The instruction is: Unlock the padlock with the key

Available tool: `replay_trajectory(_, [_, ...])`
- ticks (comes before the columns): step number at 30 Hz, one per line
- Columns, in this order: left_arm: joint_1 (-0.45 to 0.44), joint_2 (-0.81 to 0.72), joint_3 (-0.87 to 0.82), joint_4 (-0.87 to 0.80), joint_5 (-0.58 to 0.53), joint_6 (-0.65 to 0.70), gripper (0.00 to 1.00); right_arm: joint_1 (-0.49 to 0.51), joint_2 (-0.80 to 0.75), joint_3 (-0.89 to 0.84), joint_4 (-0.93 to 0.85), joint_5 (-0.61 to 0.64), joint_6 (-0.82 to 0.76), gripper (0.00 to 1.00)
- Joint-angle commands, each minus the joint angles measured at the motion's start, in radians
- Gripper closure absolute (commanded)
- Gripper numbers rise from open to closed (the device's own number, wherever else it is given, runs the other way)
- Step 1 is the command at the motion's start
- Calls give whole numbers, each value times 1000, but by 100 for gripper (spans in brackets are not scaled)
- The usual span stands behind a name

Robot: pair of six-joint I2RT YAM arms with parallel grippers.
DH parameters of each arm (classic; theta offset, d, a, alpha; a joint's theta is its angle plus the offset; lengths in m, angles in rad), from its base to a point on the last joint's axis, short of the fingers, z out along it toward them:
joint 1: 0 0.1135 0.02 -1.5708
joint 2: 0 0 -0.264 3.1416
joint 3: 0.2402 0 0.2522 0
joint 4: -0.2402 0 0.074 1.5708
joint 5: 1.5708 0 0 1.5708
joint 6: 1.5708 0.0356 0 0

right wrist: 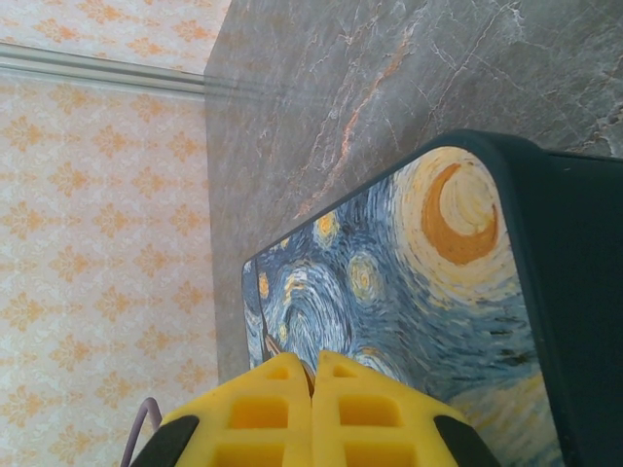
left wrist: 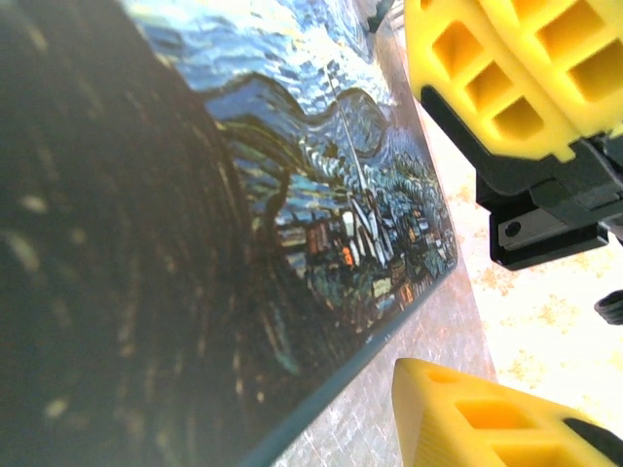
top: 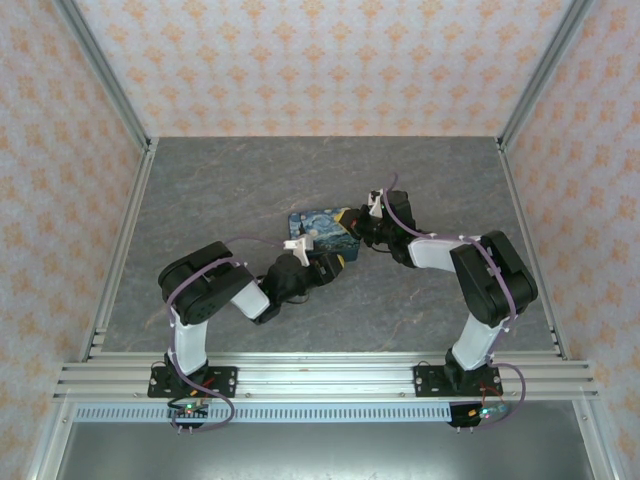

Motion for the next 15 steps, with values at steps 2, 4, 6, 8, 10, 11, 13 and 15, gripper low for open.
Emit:
replay_trajectory(2, [54, 6, 5, 87, -27, -5, 52, 6, 29, -11, -60, -32, -11, 100])
replay_trajectory(4, [72, 1, 0, 81, -20, -4, 52, 6, 31, -15, -55, -36, -6, 100])
replay_trajectory(6, [85, -9, -7, 80, -20, -4, 52, 6, 28, -18, -51, -37, -4, 100])
replay_trajectory(8, [86, -9, -10, 64, -18, 0, 52, 6, 28, -21, -48, -39, -2, 100])
replay_trajectory(10, [83, -43, -10, 57, -10, 0, 52, 6, 31, -25, -45, -38, -2, 100])
replay_trajectory(11, [80, -43, -12, 61, -9, -2, 53, 7, 35, -25, -40, -39, 1, 100])
replay_trajectory(13, [72, -43, -17, 59, -14, -3, 52, 10, 44, -28, -28, -43, 7, 100])
replay_trajectory(15, [59, -35, -17, 54, -20, -3, 52, 15, 52, -27, -22, -43, 10, 100])
